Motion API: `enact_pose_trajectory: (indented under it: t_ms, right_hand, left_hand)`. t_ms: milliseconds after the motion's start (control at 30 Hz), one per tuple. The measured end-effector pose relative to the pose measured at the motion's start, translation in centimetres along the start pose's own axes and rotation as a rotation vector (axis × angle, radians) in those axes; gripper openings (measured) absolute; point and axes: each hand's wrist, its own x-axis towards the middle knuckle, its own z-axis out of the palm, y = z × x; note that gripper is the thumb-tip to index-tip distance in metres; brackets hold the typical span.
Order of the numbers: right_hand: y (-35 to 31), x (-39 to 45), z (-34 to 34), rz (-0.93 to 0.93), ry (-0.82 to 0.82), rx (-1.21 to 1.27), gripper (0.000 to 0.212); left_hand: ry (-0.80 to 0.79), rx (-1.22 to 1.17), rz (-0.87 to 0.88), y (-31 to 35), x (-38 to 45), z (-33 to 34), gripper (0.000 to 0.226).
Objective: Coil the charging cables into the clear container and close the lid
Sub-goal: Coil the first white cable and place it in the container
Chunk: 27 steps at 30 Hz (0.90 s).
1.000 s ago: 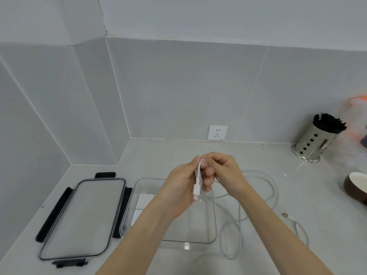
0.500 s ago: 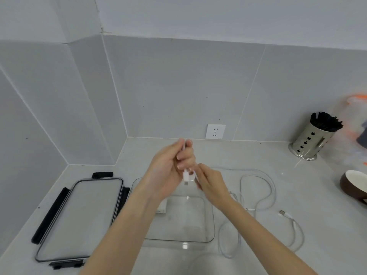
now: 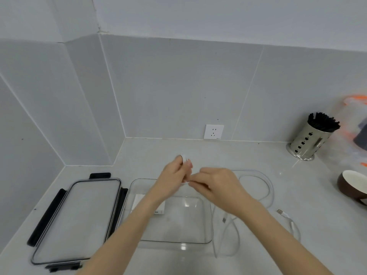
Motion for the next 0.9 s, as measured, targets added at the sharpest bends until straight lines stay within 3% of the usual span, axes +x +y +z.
enact_pose_trajectory:
  t_ms: [200,300,400,600,833,900]
  right_hand:
    - [2.8,2.1,-2.8,0.331,-0.125,0.427,0.021]
    - [3.6,2.2,-2.9,0.431,-0.209,0.747,0.013]
    - [4.5,1.6,-2.2,0.475,-0.252,0.919,0.003]
    - [7.0,-0.4,0.7,0.555,-0.296,0.75,0.013]
    - [8.4,-3.1,4.4,0.688,-0.298,0.531,0.01]
    - [9.2,-4.3,5.3,0.775,-0.294,0.492,0.028]
  left_hand:
    - [-0.237,-0.286,-0.158,0.7,-2.4,1.2,0.042]
    - [-0.281,-0.371,-0.177,1.7,-2.6,1.2,0.038]
    - [-0.271,-0.362,-0.182,2.3,-2.3,1.1,0.038]
    - [-0.2,-0.389,-0.227,1.9,-1.5,2.0,0.037]
    - [-0.148,-0.394,-0.223,1.5,-0.8,3.0,0.037]
    - [-0.137,-0.382,-0.214,1.3,-0.6,3.1,0.036]
